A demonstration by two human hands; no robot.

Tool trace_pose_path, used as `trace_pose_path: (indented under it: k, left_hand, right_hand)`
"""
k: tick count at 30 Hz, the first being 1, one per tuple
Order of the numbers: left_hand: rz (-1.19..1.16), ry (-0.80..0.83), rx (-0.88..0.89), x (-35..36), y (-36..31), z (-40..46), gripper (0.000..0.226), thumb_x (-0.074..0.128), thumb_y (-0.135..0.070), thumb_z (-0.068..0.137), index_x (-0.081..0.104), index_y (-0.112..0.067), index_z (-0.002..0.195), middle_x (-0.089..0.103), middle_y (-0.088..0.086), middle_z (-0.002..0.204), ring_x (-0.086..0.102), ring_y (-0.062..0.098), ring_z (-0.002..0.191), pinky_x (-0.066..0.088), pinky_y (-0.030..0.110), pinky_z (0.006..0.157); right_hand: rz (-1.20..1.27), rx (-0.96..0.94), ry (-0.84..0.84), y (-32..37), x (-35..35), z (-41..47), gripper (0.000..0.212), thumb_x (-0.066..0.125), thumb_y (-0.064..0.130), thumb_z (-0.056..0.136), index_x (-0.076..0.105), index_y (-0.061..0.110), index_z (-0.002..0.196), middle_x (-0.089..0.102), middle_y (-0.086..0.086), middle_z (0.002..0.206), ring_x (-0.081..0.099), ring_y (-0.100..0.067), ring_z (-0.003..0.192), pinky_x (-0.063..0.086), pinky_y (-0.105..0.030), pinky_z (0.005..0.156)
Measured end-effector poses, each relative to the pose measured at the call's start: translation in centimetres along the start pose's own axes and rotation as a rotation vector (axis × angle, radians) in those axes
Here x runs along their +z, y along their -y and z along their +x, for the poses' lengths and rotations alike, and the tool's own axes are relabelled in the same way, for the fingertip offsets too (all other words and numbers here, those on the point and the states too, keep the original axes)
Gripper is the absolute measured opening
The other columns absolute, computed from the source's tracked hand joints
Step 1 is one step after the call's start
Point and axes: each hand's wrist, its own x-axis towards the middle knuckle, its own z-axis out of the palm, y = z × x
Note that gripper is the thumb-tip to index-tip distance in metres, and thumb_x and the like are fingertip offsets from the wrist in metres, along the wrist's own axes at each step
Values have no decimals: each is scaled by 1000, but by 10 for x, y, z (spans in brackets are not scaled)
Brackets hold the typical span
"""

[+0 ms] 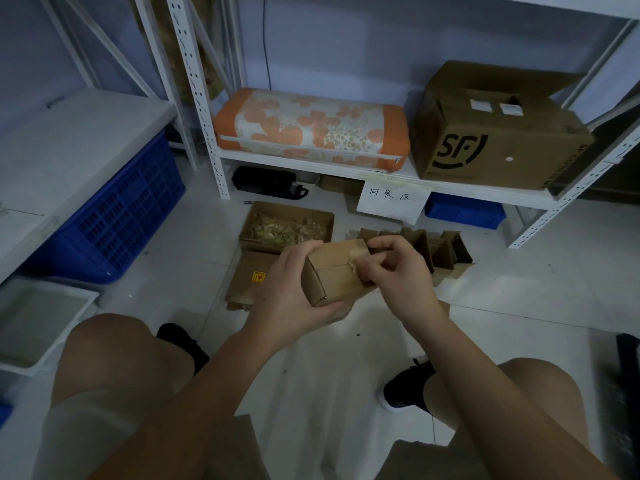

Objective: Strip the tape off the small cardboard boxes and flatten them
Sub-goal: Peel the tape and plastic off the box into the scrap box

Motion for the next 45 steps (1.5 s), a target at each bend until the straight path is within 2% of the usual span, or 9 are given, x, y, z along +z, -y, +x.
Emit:
trace_pose_path:
  k: [4,9,18,27,30,33,36,39,45]
  left_hand:
    - [69,13,73,-1,0,-1,94,92,-52,69,38,-40,145,41,-22,137,48,4,120,51,34,96]
    - [112,3,58,1,1,-3,94,92,-51,68,34,-47,141,40,-22,138,48,9,122,51,37,94]
    - [-24,23,-41,-6,6,-3,94,90,-53,65,35,-51,141,35,-34,128,41,-13,108,35,11,80]
    - [-27,-10,-67,-1,16,-8,96,91,-51,65,33,-49,141,37,-31,129,40,4,123,42,32,100]
    - [-54,-20,-62,-3,21,-12,94,91,-51,66,35,-47,141,37,-31,130,41,1,122,41,24,96]
    - [-52,-35,-64,-4,26,-17,93,91,-50,67,35,-46,141,35,-32,129,38,-8,117,33,9,87]
    - [-59,-44,-41,-4,29,-23,93,93,-47,66,35,-49,139,36,-33,129,39,-13,116,34,6,85]
    - [-65,-42,-36,-4,29,-25,92,93,-46,66,38,-45,140,38,-31,130,40,-14,121,34,6,87]
    - [-61,-30,-51,-6,32,-27,91,91,-48,67,38,-45,140,37,-29,131,38,-16,120,32,5,85]
  right_hand:
    - [34,94,59,-5,-2,2,21,81,20,85,73,17,104,69,-10,96,67,-29,93,60,-47,84]
    - [-162,19,51,-12,6,0,7,73,26,92,71,19,96,66,0,102,62,-12,93,54,-33,80]
    - [-458,-54,-43,-2,3,9,7,58,17,101,55,24,100,61,7,95,60,-7,84,53,-23,74]
    - [-411,-121,92,12,21,3,5,71,25,94,72,23,91,64,10,95,58,-5,88,48,-22,77]
    - [-308,-53,48,3,22,6,14,73,33,92,72,26,104,66,8,96,61,-8,91,54,-26,79]
    - [-468,-27,25,-8,28,8,35,72,47,89,73,26,117,60,6,113,55,-13,106,51,-30,90]
    - [-445,-44,-29,-16,35,6,20,69,40,92,77,26,103,57,5,115,49,-15,114,45,-35,98]
    - [-366,-9,-68,-18,41,4,11,67,33,95,69,23,93,59,7,107,55,-8,101,50,-30,88]
    - [-360,11,-173,-14,33,5,6,61,22,101,58,18,97,65,5,91,63,-7,82,53,-23,69]
